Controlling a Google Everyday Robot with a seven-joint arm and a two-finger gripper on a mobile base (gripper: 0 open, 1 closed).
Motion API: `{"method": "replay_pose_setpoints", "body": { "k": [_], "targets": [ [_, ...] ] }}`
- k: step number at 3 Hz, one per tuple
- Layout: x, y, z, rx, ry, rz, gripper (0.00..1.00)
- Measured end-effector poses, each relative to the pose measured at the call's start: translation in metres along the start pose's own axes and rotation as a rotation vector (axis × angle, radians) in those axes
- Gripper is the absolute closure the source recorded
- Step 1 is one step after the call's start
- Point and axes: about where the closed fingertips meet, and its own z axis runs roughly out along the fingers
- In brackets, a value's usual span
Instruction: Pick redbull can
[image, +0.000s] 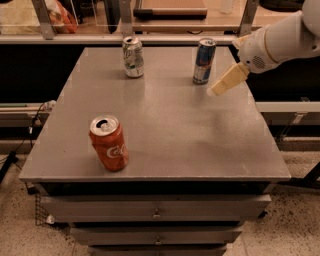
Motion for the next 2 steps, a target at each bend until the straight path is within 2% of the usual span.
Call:
{"method": "replay_pose_setpoints", "body": {
  "k": [1, 2],
  "targets": [
    [0.002, -0.032, 0.030, 0.018, -0.062, 0.057, 0.00],
    [0.000, -0.048, 0.053, 0.013, -0.126, 0.122, 0.00]
  ]
}}
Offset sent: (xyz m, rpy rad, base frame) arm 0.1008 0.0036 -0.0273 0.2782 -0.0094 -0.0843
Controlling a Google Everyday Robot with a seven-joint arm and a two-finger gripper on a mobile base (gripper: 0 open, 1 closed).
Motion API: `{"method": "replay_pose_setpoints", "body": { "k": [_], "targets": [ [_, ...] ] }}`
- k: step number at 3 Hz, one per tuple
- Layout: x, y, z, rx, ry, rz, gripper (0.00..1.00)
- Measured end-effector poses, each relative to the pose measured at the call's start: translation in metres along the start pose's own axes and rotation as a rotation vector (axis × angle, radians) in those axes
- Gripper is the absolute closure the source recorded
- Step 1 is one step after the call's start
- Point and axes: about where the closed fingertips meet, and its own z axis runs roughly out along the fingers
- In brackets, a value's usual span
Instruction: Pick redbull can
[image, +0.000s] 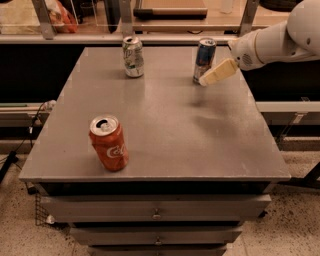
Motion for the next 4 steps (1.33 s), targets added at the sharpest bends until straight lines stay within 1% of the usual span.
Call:
{"method": "replay_pose_setpoints", "body": {
  "k": [1, 2, 3, 4],
  "targets": [
    [-0.002, -0.004, 0.020, -0.023, -0.067, 0.088, 0.00],
    [-0.005, 0.000, 0.034, -0.064, -0.123, 0.177, 0.14],
    [-0.017, 0.005, 0.039, -0.107, -0.193, 0.248, 0.45],
    [-0.033, 0.011, 0.036, -0.140, -0.251, 0.265, 0.68]
  ]
}}
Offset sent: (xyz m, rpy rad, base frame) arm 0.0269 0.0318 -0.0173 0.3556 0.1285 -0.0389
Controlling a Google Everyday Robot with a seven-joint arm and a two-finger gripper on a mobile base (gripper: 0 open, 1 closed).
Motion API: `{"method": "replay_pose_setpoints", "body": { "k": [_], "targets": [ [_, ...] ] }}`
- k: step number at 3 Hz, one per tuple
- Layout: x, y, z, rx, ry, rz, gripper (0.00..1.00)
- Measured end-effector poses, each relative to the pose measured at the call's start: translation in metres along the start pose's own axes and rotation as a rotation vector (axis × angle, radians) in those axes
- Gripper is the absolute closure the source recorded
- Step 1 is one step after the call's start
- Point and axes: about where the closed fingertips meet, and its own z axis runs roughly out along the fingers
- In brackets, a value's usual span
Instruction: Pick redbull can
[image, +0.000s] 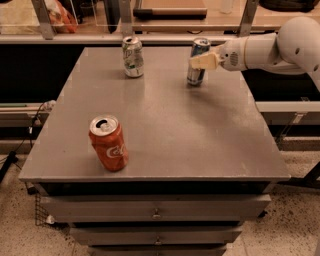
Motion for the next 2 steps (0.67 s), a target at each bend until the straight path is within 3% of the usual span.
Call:
{"method": "replay_pose_setpoints", "body": {
  "k": [1, 2],
  "targets": [
    [-0.0321, 0.0128, -0.0144, -0.034, -0.060, -0.030, 0.92],
    [-0.0409, 0.0163, -0.0174, -0.044, -0.075, -0.039, 1.00]
  ]
}}
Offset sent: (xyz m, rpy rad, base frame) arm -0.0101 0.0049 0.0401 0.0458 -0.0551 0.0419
